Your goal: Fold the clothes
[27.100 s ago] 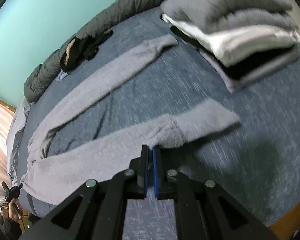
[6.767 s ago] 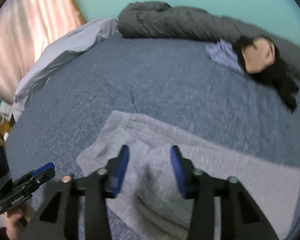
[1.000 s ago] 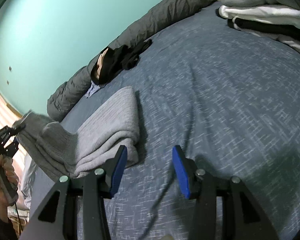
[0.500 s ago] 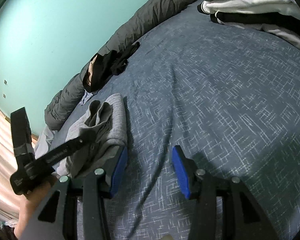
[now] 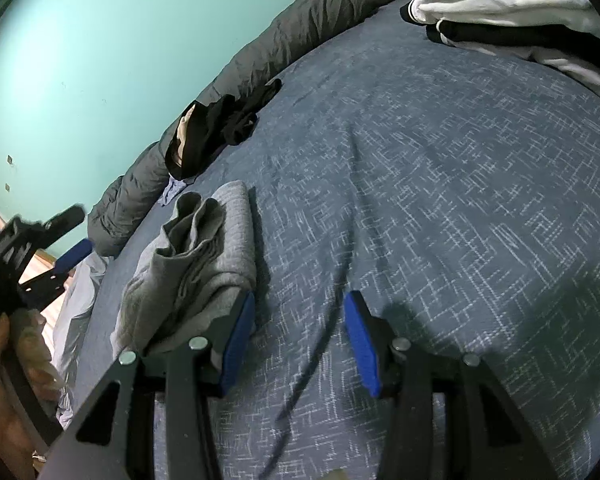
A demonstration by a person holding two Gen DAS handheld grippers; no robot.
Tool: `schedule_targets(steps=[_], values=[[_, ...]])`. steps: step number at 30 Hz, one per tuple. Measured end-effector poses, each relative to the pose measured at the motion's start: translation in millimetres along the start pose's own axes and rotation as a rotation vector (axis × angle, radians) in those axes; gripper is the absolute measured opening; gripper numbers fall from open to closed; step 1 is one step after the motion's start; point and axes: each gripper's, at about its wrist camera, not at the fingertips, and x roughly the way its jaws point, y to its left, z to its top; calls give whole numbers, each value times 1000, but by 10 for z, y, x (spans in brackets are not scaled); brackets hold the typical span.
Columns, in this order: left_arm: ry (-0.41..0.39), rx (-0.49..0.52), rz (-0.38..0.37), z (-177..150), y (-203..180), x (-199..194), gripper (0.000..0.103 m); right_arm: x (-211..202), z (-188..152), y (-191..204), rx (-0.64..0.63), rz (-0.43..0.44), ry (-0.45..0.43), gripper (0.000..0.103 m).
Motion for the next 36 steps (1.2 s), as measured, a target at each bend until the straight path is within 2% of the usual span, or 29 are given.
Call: schedule_targets(steps=[6,12,17,21,25,29,33,36], values=[[66,11,134,-330,564,-34,62,13,7,46,-7,15,1,48],[61,-15,173,-686,970,-139,62,46,-11,178,-37,63,5,48],[70,-34,154,-913,1106,-39,62,70,-34,421,-90,154,15,48],[55,-44,125,-999,1155,-34,63,124,-70,643,-73,225,58,56],[41,-63,94,-1060,1212,-61,63,208,-44,915,-118,239,79,58],[43,-98,61,-1079,1256,-56,63,422,-12,1031,-121,214,109,67],[50,-133,32,-1065,1300,-54,63,784,-21,1053,-91,175,189,67],[47,-113,30,-1058,1282,-81,63,858,-56,1075,-86,164,187,67]])
